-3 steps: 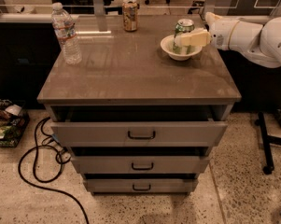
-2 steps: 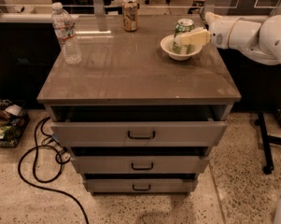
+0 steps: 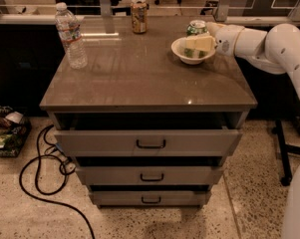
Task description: Pick green can from paper bowl and place on counter
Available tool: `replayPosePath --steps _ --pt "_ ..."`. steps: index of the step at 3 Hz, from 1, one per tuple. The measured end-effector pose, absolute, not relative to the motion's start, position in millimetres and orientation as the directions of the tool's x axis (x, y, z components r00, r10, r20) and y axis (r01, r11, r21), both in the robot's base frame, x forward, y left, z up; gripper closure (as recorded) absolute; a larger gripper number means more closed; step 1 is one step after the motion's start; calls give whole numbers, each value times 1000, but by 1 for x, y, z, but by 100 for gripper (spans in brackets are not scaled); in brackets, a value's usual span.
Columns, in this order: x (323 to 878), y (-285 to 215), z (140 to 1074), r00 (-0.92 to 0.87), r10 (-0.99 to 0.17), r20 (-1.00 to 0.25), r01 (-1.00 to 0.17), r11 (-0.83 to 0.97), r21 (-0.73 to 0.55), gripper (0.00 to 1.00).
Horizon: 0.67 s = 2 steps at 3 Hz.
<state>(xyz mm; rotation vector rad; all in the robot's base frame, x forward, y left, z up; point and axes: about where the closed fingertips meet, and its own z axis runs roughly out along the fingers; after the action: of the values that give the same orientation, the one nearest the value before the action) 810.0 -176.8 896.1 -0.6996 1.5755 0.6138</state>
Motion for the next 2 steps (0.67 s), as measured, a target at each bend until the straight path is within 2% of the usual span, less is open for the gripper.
replayPosePath --steps 2 --pt "812 -169 894 -77 -82 -994 -744 668 3 63"
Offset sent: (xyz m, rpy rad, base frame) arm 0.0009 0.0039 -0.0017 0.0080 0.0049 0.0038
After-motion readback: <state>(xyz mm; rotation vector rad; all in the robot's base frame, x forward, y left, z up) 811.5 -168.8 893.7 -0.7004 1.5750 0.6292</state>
